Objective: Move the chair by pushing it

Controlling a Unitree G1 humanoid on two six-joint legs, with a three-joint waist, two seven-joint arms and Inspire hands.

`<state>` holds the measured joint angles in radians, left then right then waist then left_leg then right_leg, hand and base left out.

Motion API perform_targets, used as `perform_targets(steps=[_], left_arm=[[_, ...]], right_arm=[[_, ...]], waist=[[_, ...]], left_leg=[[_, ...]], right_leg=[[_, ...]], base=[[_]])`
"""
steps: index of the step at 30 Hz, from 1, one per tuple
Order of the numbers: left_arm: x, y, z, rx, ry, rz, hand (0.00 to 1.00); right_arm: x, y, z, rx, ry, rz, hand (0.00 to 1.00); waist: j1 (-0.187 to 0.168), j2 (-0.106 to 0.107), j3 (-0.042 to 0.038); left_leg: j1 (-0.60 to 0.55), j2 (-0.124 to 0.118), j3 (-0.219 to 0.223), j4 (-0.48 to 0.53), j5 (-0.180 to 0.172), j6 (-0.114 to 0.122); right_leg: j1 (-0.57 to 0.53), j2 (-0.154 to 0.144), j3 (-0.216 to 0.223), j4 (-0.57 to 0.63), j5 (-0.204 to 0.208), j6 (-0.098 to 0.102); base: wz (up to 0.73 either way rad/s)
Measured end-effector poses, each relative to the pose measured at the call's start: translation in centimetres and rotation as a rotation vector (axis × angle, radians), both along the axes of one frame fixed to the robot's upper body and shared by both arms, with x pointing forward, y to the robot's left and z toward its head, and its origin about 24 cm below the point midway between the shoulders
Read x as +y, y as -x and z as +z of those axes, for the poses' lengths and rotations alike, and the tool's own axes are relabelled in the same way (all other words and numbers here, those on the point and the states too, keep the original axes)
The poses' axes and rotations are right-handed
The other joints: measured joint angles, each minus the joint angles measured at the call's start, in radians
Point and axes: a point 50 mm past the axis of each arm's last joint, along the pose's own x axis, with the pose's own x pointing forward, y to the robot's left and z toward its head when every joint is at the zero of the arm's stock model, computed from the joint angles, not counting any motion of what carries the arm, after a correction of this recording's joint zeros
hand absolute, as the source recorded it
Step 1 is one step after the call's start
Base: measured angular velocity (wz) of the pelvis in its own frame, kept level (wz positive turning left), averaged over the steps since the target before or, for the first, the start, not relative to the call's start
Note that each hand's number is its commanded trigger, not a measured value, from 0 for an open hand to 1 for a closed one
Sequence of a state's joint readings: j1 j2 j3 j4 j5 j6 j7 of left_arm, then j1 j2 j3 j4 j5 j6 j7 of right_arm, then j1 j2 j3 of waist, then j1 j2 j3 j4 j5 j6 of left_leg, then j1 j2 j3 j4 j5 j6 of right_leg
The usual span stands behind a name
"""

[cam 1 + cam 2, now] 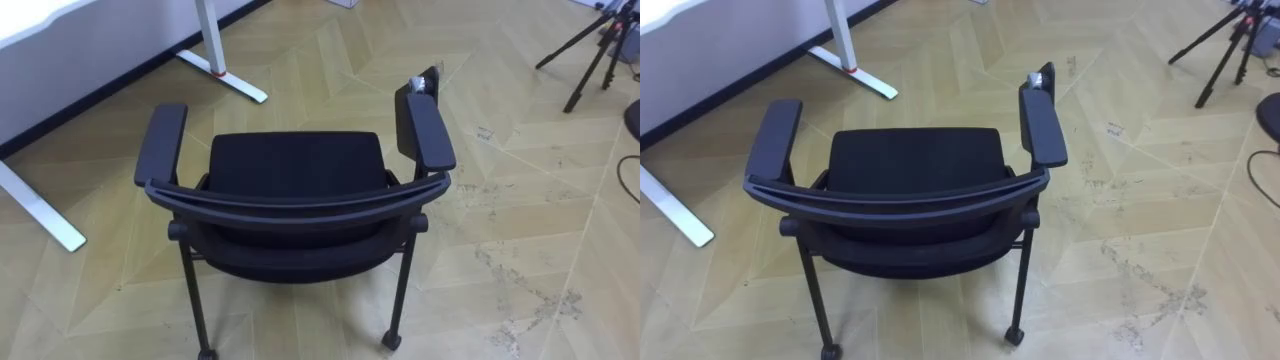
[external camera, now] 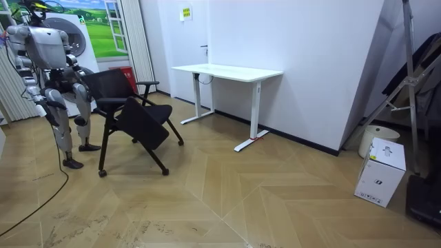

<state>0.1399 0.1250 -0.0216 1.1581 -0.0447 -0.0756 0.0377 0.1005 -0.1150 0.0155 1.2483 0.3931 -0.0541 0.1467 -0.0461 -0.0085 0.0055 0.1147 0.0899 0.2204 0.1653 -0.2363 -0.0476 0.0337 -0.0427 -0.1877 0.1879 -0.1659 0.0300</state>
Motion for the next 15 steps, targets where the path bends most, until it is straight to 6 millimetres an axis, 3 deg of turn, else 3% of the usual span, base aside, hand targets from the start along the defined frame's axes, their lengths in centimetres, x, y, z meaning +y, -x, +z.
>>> perform_targets(steps=[15], left_arm=[[0.07, -0.10, 0.03, 0.001, -0.006, -0.018, 0.00]], right_arm=[[0.00, 0.43, -0.09, 0.010, -0.023, -0.038, 0.00]], waist=[[0.000, -0.004, -0.0021]], left_leg=[[0.001, 0.000, -0.003, 0.000, 0.000, 0.000]], right_leg=[[0.002, 0.000, -0.002, -0.001, 0.000, 0.000]], base=[[0.00]])
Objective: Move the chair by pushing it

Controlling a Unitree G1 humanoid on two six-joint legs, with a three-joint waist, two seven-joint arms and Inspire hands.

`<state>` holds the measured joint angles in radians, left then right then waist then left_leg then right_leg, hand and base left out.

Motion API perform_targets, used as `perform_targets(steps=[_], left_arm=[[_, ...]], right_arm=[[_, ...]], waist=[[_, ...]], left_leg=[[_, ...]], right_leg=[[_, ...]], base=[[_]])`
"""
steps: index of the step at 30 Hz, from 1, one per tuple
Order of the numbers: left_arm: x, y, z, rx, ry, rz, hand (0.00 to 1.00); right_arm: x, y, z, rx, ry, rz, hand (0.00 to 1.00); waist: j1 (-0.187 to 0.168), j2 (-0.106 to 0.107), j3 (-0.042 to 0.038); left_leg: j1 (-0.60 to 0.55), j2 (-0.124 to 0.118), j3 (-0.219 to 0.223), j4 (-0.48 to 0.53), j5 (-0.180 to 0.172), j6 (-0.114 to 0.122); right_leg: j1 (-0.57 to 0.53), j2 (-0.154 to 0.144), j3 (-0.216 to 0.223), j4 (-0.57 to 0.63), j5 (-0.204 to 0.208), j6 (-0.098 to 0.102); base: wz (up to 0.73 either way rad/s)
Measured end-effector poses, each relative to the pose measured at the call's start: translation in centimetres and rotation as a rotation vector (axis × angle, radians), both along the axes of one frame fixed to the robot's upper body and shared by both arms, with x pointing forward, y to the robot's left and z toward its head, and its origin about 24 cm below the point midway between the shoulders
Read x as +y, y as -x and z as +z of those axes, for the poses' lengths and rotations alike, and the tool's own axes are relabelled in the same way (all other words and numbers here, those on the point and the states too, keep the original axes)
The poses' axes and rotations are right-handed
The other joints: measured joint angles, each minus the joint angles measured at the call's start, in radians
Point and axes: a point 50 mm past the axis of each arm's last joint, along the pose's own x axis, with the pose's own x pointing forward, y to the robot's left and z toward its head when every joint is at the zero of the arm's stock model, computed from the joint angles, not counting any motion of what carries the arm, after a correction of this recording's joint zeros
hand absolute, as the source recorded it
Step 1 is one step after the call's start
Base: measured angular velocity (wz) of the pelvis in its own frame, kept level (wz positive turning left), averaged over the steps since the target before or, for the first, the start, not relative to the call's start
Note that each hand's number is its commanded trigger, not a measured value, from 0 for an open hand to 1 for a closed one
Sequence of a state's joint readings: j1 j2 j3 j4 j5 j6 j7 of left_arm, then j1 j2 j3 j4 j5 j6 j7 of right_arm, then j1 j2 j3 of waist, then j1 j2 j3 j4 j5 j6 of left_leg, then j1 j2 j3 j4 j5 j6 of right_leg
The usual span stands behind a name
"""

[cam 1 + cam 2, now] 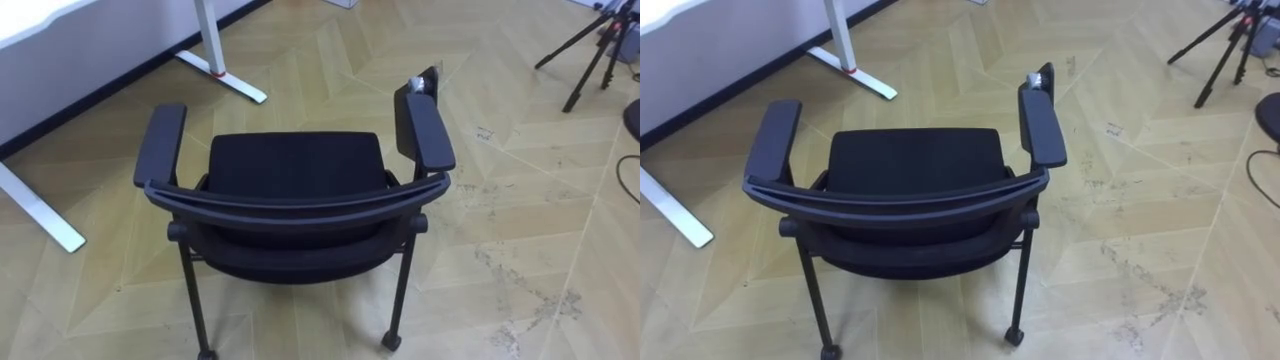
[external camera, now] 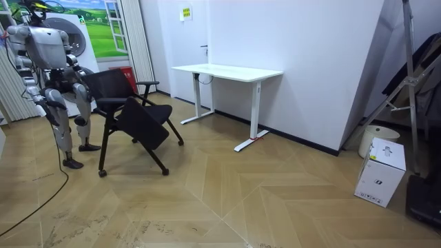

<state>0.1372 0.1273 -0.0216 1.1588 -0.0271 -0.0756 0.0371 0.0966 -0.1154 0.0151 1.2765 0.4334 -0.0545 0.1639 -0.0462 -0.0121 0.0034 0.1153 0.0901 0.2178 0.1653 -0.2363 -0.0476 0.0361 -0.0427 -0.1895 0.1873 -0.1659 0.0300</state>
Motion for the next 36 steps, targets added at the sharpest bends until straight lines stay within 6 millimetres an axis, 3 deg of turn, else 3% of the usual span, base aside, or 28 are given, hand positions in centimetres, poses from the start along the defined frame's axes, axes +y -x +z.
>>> perform_targets(steps=[13, 29, 32, 36], left_arm=[[0.3, 0.6, 0.0, 0.005, -0.015, 0.071, 0.00], [2.4, 3.3, 0.3, 0.041, -0.128, 0.312, 0.00], [3.0, 3.3, 0.5, 0.032, -0.161, 0.357, 0.00], [4.1, 1.6, 1.2, -0.035, -0.233, 0.384, 0.00]], right_arm=[[0.0, 0.1, 0.0, 0.008, 0.010, -0.003, 0.00], [-0.9, 0.7, 0.0, 0.040, 0.046, -0.072, 0.00], [-1.0, 0.9, 0.0, 0.045, 0.047, -0.089, 0.00], [-1.3, 0.8, 0.1, 0.045, 0.057, -0.081, 0.00]], waist=[[0.003, 0.002, 0.0020], [0.018, 0.019, -0.0012], [0.018, 0.024, 0.0040], [0.021, 0.033, 0.0039]], left_leg=[[0.001, 0.000, -0.001, 0.000, 0.000, 0.000], [0.004, 0.000, -0.002, 0.001, 0.000, 0.000], [0.017, 0.000, -0.005, 0.001, 0.000, 0.000], [0.017, -0.001, -0.008, -0.002, -0.001, 0.000]], right_leg=[[0.001, 0.000, 0.000, -0.002, 0.000, 0.000], [0.005, -0.001, -0.002, 0.001, 0.000, 0.000], [0.019, -0.001, 0.001, -0.001, 0.000, 0.000], [0.020, -0.001, 0.000, -0.002, -0.001, 0.002]], base=[[0.00], [0.00], [0.01], [0.02]])
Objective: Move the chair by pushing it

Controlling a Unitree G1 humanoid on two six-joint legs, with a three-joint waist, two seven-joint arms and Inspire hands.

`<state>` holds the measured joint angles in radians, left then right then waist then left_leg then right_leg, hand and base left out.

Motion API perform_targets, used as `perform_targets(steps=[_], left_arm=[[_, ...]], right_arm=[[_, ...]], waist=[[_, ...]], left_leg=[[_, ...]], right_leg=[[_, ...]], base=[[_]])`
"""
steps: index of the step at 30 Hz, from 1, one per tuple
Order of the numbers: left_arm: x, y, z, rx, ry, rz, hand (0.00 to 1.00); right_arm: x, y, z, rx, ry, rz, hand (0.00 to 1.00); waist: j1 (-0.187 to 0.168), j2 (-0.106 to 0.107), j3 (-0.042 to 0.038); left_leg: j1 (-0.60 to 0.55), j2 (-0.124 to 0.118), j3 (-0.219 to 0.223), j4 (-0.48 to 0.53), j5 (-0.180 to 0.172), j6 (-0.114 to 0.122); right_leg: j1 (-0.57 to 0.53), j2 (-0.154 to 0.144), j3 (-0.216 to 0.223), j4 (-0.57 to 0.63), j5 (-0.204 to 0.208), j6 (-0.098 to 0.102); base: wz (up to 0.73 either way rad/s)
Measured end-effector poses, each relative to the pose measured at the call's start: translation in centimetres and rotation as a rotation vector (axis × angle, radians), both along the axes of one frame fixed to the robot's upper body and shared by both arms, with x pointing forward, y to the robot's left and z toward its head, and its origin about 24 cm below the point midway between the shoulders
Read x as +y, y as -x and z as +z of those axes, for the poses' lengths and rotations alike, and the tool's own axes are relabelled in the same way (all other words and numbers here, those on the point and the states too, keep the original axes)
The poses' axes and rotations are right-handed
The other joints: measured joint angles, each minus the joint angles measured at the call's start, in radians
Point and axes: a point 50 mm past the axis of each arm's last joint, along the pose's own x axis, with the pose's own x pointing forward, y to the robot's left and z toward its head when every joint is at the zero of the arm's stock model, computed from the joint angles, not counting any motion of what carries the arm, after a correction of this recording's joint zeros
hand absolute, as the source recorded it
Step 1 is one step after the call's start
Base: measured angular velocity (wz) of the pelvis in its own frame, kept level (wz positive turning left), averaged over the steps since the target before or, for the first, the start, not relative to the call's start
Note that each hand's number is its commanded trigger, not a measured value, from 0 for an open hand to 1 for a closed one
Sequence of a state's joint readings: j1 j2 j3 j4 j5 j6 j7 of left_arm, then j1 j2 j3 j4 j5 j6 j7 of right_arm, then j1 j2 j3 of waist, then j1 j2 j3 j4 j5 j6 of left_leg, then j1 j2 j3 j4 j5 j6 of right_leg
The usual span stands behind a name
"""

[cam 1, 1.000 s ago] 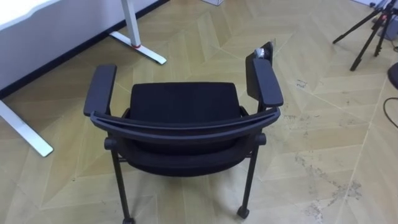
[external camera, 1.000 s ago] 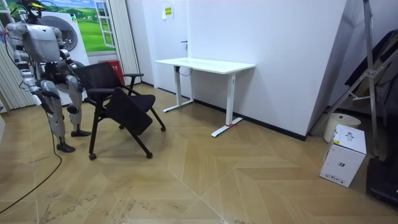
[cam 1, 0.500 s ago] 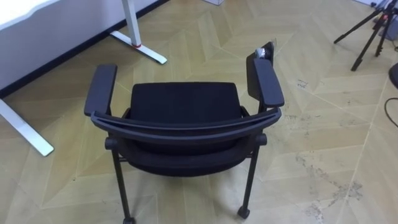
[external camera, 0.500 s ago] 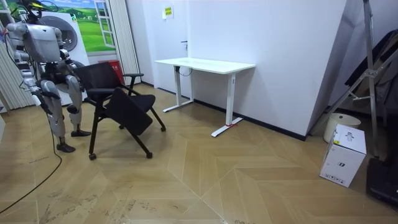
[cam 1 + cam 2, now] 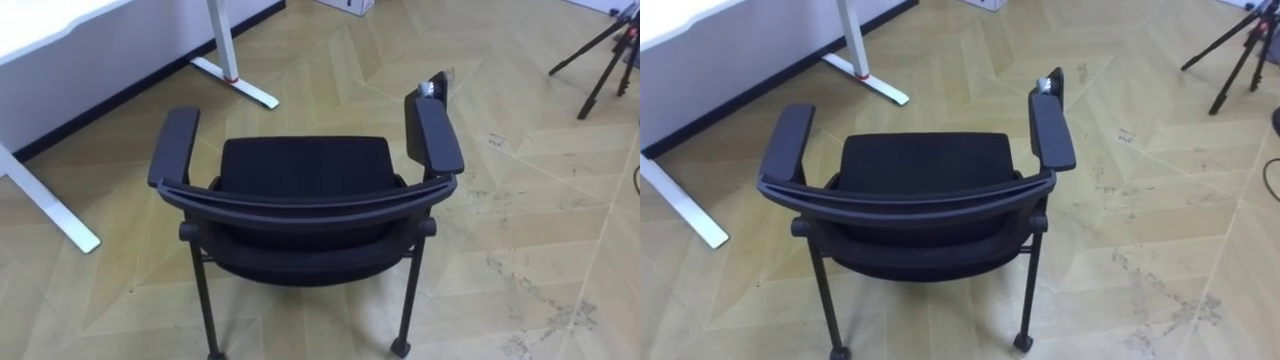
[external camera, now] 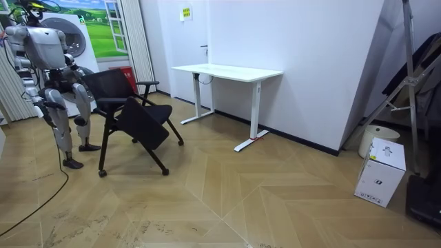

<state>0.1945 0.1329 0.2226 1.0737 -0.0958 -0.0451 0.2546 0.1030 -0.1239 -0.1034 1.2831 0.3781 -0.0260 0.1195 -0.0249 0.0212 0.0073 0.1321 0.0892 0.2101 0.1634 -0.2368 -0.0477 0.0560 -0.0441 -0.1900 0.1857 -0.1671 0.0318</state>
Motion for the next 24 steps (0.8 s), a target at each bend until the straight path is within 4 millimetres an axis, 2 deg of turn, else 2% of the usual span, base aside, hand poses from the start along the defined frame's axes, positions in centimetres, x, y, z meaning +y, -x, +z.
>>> perform_targets(steps=[4, 9, 13, 19, 24], left_arm=[[1.3, -1.6, 0.9, -0.047, -0.109, 0.042, 0.00], [2.9, -4.5, 2.7, -0.159, -0.245, 0.065, 0.00], [3.4, -6.2, 3.8, -0.191, -0.356, 0.010, 0.00], [3.9, -9.9, 7.1, -0.336, -0.560, -0.119, 0.00], [3.4, -13.4, 11.1, -0.511, -0.695, -0.253, 0.00]], right_arm=[[-0.3, 0.1, 0.1, 0.002, 0.007, -0.003, 0.00], [-0.7, 0.2, 0.1, 0.007, 0.025, -0.018, 0.00], [-1.0, 0.3, 0.2, 0.009, 0.037, -0.027, 0.00], [-1.2, -0.3, 0.3, 0.014, 0.073, 0.045, 0.00], [-1.4, -0.5, 0.4, 0.005, 0.079, 0.039, 0.00]], waist=[[-0.001, 0.007, -0.0021], [-0.003, 0.018, -0.0036], [-0.004, 0.024, -0.0055], [-0.014, 0.025, -0.0077], [-0.031, 0.032, -0.0086]], left_leg=[[0.001, -0.001, -0.001, 0.001, 0.000, 0.000], [0.003, -0.001, -0.008, 0.001, 0.000, 0.000], [0.005, -0.002, -0.007, 0.000, 0.000, 0.000], [0.003, -0.002, -0.009, 0.001, 0.000, 0.000], [-0.001, -0.002, -0.010, 0.000, 0.000, 0.000]], right_leg=[[0.000, 0.000, -0.002, 0.002, 0.000, 0.000], [0.001, 0.000, -0.001, 0.002, 0.000, 0.000], [0.001, 0.000, 0.001, 0.003, 0.000, 0.000], [-0.003, 0.000, 0.001, 0.003, 0.000, 0.000], [-0.003, -0.001, 0.000, 0.003, 0.000, 0.000]], base=[[0.00], [0.00], [-0.01], [0.00], [0.01]])
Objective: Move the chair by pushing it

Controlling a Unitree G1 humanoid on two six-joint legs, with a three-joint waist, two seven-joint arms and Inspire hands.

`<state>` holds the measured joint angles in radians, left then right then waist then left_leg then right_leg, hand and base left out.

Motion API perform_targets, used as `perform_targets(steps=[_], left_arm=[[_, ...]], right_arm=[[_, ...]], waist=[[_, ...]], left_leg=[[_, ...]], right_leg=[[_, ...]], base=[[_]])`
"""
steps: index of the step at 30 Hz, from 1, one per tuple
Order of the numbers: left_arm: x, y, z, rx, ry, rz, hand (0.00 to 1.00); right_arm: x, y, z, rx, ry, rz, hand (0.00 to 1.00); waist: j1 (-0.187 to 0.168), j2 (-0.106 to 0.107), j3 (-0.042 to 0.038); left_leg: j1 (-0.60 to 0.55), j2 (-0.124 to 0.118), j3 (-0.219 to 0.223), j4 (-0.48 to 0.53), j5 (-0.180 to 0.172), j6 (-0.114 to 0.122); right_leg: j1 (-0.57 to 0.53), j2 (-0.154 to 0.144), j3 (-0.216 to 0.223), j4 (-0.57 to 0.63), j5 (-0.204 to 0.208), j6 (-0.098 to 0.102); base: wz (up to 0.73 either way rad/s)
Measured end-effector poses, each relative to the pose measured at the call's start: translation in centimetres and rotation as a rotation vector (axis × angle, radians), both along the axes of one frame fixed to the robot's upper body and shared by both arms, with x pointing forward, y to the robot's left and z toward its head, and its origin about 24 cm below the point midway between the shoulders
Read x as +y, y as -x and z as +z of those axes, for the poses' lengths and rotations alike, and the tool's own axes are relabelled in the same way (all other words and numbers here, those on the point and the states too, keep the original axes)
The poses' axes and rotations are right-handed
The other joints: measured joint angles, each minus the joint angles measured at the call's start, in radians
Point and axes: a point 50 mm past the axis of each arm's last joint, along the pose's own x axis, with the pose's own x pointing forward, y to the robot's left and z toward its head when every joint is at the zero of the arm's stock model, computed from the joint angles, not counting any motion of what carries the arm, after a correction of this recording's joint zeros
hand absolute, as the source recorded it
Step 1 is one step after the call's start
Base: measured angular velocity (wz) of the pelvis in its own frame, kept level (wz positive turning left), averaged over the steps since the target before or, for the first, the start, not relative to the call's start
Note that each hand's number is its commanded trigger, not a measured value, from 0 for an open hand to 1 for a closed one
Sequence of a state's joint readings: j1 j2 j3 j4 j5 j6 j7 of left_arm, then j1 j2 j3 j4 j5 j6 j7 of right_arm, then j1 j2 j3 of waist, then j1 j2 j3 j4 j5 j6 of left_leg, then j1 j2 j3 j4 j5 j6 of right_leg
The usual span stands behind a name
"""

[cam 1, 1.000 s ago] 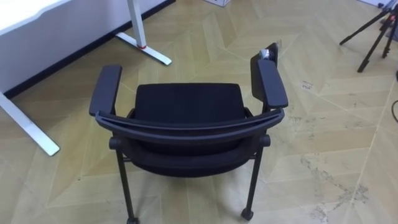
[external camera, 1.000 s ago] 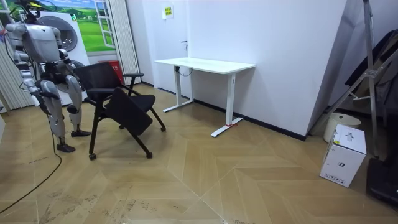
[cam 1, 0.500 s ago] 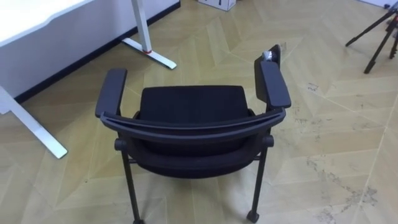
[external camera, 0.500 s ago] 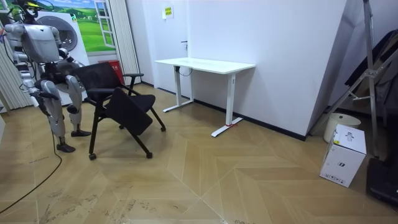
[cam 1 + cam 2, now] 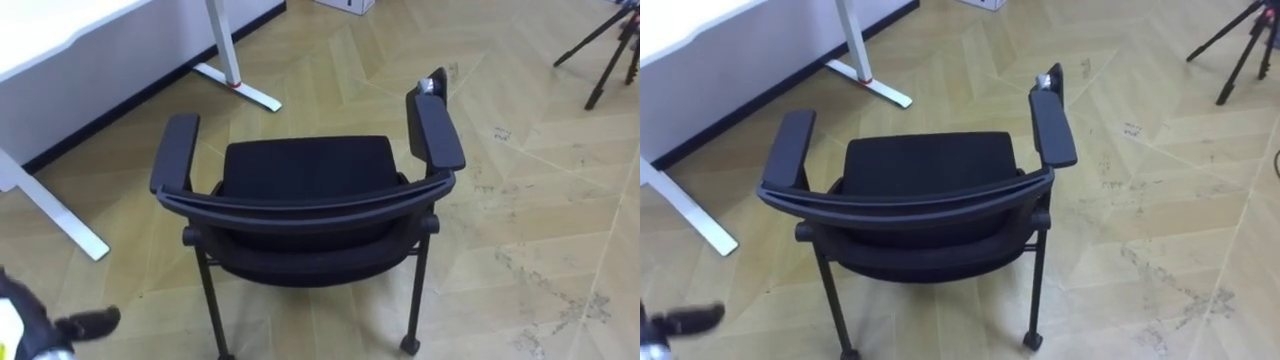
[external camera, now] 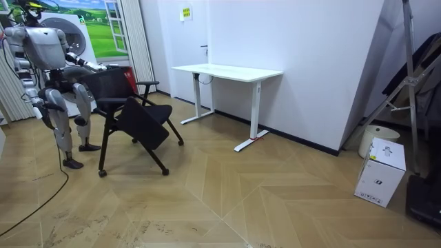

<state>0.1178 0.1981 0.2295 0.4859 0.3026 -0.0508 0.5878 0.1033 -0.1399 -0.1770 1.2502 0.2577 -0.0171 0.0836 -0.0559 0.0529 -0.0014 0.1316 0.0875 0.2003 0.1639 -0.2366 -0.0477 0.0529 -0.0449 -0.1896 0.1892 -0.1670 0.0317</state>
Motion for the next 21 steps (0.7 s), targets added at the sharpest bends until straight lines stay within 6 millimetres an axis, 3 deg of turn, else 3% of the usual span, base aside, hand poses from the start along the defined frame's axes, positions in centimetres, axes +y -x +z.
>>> perform_targets(steps=[6, 11, 21], left_arm=[[-2.2, -3.0, 4.2, -0.132, -0.163, -0.180, 0.00], [-3.4, -4.1, 6.4, -0.179, -0.306, -0.274, 0.00], [-4.5, -4.5, 6.7, -0.120, -0.471, -0.359, 0.00]], right_arm=[[0.0, 0.0, 0.0, 0.000, -0.002, -0.006, 0.00], [0.0, -0.3, 0.0, -0.006, -0.008, 0.000, 0.00], [0.0, -0.4, 0.1, -0.008, -0.009, 0.014, 0.00]], waist=[[-0.011, 0.004, 0.0014], [-0.034, 0.003, 0.0012], [-0.045, -0.001, 0.0038]], left_leg=[[0.000, 0.000, 0.011, 0.000, 0.000, 0.000], [0.002, 0.000, 0.012, 0.000, 0.000, 0.000], [-0.003, 0.000, 0.007, 0.000, 0.000, 0.000]], right_leg=[[-0.002, 0.001, 0.012, -0.002, 0.000, 0.000], [-0.003, 0.002, 0.020, -0.003, 0.000, 0.000], [-0.003, 0.001, 0.010, -0.005, 0.000, 0.000]], base=[[-0.03], [-0.04], [0.03]])
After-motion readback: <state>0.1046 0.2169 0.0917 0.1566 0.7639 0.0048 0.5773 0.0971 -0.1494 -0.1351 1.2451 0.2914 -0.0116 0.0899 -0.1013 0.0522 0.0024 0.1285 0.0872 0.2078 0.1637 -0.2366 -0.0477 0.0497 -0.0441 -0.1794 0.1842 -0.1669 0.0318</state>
